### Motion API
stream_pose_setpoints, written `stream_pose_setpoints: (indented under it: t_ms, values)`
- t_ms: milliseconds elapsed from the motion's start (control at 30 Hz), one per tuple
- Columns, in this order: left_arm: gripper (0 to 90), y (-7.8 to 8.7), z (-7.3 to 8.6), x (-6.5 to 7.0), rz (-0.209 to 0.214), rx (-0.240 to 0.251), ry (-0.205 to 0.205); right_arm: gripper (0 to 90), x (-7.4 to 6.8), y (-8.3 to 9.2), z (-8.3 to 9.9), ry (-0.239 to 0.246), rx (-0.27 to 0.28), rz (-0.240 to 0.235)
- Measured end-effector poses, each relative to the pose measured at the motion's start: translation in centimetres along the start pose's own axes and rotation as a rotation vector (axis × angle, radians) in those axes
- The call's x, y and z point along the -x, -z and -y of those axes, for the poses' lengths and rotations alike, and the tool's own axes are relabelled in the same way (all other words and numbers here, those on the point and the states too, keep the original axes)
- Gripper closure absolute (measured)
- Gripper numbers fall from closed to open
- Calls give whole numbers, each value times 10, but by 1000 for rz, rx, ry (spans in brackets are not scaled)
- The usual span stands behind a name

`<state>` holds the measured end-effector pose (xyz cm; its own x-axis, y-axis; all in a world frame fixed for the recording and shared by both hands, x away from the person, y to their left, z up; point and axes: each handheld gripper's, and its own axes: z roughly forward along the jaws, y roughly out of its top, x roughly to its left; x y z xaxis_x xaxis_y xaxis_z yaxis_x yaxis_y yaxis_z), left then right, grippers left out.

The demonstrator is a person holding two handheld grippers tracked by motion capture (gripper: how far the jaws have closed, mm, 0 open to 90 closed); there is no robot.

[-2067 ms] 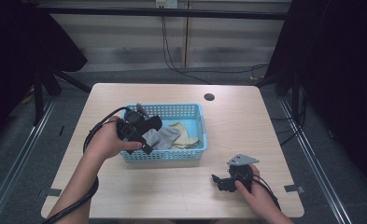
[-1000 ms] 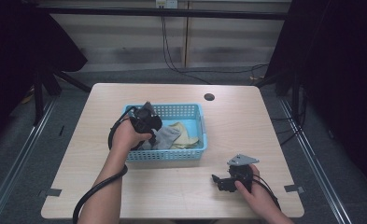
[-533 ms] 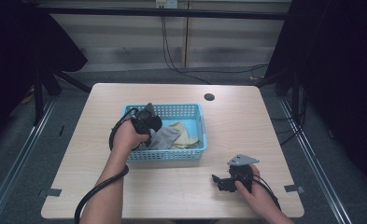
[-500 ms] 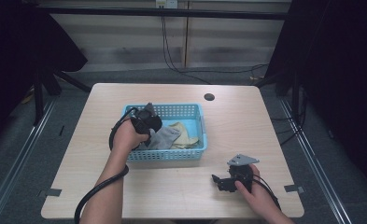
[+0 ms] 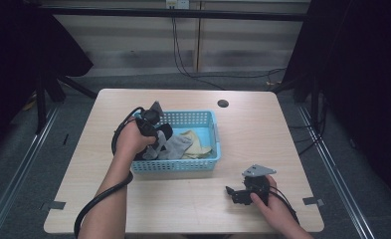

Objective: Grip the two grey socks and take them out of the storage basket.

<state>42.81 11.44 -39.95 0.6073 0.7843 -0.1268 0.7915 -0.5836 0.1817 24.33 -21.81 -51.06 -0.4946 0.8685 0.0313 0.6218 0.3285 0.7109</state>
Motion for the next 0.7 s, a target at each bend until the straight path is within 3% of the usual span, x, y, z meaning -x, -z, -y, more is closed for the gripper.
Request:
stream_pose_setpoints:
  t_ms: [467, 700]
  values:
    - [795, 37, -4, -2, -8, 18, 10, 88, 0, 0, 0, 4, 1, 0]
    - [794, 63, 7, -15, -25, 34, 40, 88, 0, 0, 0, 3, 1, 0]
